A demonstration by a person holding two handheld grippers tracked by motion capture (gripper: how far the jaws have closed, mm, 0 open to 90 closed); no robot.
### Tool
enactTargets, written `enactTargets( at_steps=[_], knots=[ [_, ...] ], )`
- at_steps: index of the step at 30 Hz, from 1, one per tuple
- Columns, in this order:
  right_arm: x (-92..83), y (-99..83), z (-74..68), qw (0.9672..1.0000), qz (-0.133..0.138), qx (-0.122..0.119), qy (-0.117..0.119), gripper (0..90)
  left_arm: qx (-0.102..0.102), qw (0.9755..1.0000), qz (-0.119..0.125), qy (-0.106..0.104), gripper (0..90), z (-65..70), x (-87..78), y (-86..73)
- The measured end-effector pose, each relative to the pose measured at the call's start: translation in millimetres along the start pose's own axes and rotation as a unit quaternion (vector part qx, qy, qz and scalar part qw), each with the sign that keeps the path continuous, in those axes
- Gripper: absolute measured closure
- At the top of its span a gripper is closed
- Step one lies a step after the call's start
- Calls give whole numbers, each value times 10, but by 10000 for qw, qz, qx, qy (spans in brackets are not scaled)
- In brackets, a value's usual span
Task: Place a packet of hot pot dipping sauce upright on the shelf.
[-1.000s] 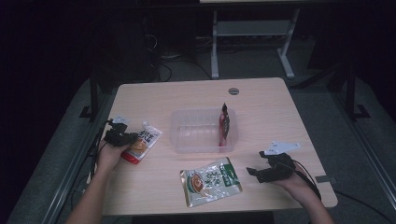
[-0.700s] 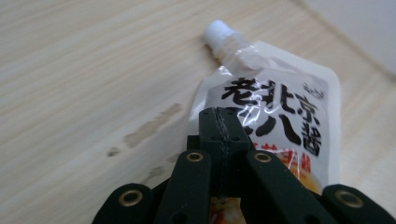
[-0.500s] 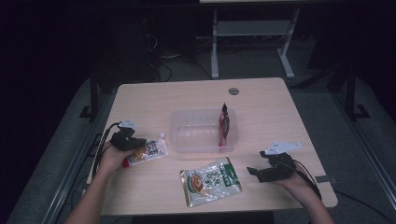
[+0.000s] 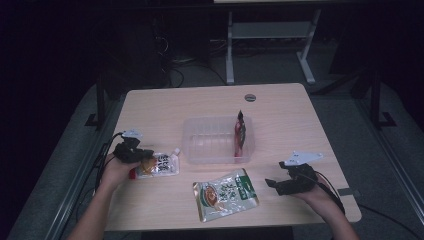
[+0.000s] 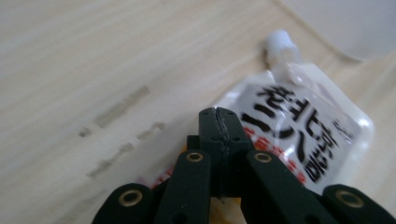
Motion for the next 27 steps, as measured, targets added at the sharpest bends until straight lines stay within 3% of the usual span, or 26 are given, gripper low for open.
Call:
enactTargets(
  at_steps=[3, 6, 13, 17, 22, 27],
  knots=[
    [0, -3, 1, 10000, -18, -7, -18, 175, 37, 10000, -68, -19, 895, 19, 9, -28],
    [0, -6, 3, 10000, -13, 4, -22, 175, -94, 9998, -46, -150, 896, 65, 12, -57],
    [2, -6, 5, 10000, -19, 29, -26, 175, -62, 9995, -93, -292, 898, 217, -10, -161],
    [1, -2, 3, 10000, -9, 41, -36, 176, 16, 9997, -118, -230, 898, 413, -54, -272],
    [2, -2, -3, 10000, -10, 27, -48, 176, 125, 9992, -134, -364, 898, 656, -90, -380],
    [7, -2, -2, 10000, -16, 36, -40, 176, 321, 9986, -170, -382, 898, 799, -116, -435]
  ],
)
Point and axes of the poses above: each handheld gripper's, and its own axes: x roughly forward along the jaws, y roughly out of its top, z roughly to its right, the point moved 7 cm from there along x, roughly forward along the jaws, and after that the axes turned 11 degrees about -z, right-handed, at the moved point
